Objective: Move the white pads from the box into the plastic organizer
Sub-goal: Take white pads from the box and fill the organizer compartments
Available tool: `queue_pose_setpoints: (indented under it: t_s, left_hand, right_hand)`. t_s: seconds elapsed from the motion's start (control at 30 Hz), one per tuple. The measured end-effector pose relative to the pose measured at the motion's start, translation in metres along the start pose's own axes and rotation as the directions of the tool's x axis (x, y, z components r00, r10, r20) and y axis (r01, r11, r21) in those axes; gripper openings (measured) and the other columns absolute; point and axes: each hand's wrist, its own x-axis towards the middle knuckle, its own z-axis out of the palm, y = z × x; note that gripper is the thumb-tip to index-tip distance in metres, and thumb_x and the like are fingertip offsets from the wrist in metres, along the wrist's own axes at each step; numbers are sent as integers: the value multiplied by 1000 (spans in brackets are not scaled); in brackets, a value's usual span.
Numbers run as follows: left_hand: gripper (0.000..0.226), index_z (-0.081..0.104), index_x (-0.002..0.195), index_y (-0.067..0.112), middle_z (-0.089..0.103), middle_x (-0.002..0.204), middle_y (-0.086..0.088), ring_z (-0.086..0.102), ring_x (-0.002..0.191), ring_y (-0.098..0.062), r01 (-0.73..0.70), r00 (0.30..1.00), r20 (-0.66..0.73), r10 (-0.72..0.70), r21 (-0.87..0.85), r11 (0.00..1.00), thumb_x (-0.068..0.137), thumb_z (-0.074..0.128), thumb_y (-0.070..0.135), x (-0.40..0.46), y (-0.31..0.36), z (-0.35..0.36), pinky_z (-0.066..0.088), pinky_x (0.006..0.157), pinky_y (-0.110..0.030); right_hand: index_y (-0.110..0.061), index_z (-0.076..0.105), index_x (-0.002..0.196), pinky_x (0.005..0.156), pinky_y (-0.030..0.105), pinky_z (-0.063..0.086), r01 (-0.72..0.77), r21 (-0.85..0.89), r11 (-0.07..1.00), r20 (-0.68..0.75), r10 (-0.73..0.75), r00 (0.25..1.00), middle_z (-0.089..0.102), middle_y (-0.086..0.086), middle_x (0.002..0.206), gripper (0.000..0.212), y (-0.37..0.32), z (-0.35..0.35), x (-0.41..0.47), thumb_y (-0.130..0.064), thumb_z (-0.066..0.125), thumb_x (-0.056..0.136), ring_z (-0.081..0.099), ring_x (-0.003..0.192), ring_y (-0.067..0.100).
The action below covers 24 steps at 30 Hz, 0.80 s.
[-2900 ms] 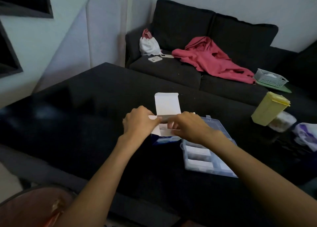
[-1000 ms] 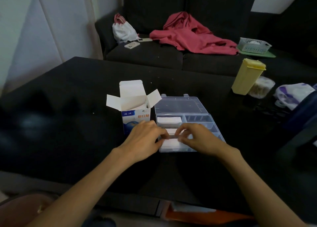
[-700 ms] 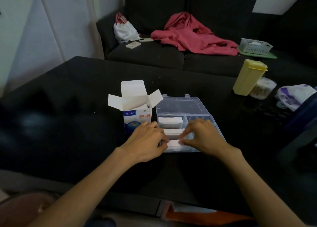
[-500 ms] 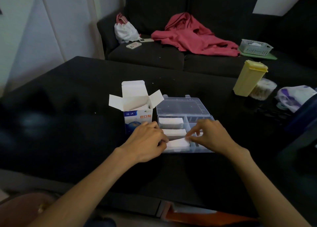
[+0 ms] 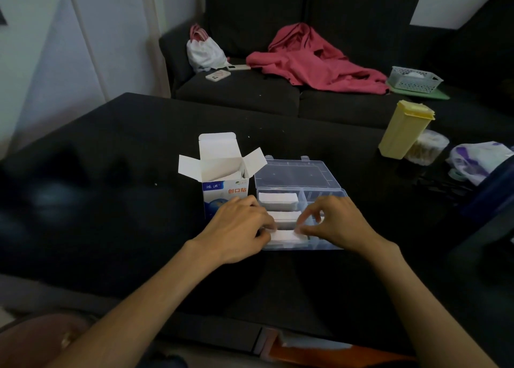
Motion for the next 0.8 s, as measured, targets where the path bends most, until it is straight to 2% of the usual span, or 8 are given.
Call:
queue_pose_setpoints:
  t_s: [0.17, 0.23, 0.33, 0.5, 0.67, 0.8]
  left_hand:
    - [24, 67, 109, 31, 60, 110, 12, 42, 103, -4, -40, 999, 7, 40, 25, 999, 94, 48, 36, 0, 2, 2, 29, 81, -21]
    - [25, 67, 108, 30, 61, 109, 12, 42, 102, -5, -46, 998, 32, 45, 25, 999, 94, 47, 36, 1, 1, 4, 34, 85, -23]
    - [26, 68, 108, 28, 62, 109, 11, 43, 101, -5, -48, 998, 52, 47, 18, 999, 94, 47, 35, 1, -1, 6, 37, 88, -25]
    - [23, 67, 106, 29, 59, 108, 10, 45, 101, -4, -14, 1000, 16, 15, -30, 999, 93, 49, 34, 0, 0, 4, 37, 85, -23]
    - [20, 70, 99, 31, 64, 105, 14, 47, 100, -3, 31, 986, -160, -38, -45, 999, 92, 51, 30, 0, -6, -10, 35, 83, -18]
    - [17, 71, 96, 29, 65, 105, 13, 50, 100, -4, 160, 886, -429, -177, -76, 984, 91, 55, 27, -1, -10, -34, 30, 79, -17]
  right_hand:
    - [-33, 71, 86, 87, 29, 41, -13, 7, 1000, 43, 12, 999, 59, -9, 85, 20, -4, 5, -1, -49, 69, 75, 50, 78, 5]
    - [-32, 72, 85, 83, 23, 39, -32, 15, 999, 50, 31, 998, 59, -10, 82, 20, -4, 5, 0, -48, 70, 75, 49, 74, 5]
    - [-30, 73, 84, 63, 11, 34, -76, 29, 997, 61, 75, 995, 58, -11, 79, 18, -4, 6, 2, -46, 72, 75, 50, 70, 5]
    - [-23, 74, 91, 59, 13, 39, -136, 122, 983, 155, 116, 981, 62, -5, 79, 20, -6, 2, 4, -39, 67, 80, 52, 67, 8]
    - [-19, 72, 87, 56, 12, 32, -127, 306, 944, 42, 120, 992, 62, -3, 74, 18, -7, -15, 0, -35, 63, 84, 48, 63, 5]
    - [-19, 71, 85, 57, 11, 34, -75, 335, 939, -43, 95, 995, 61, -8, 70, 18, -14, -29, -2, -34, 63, 85, 50, 61, 4]
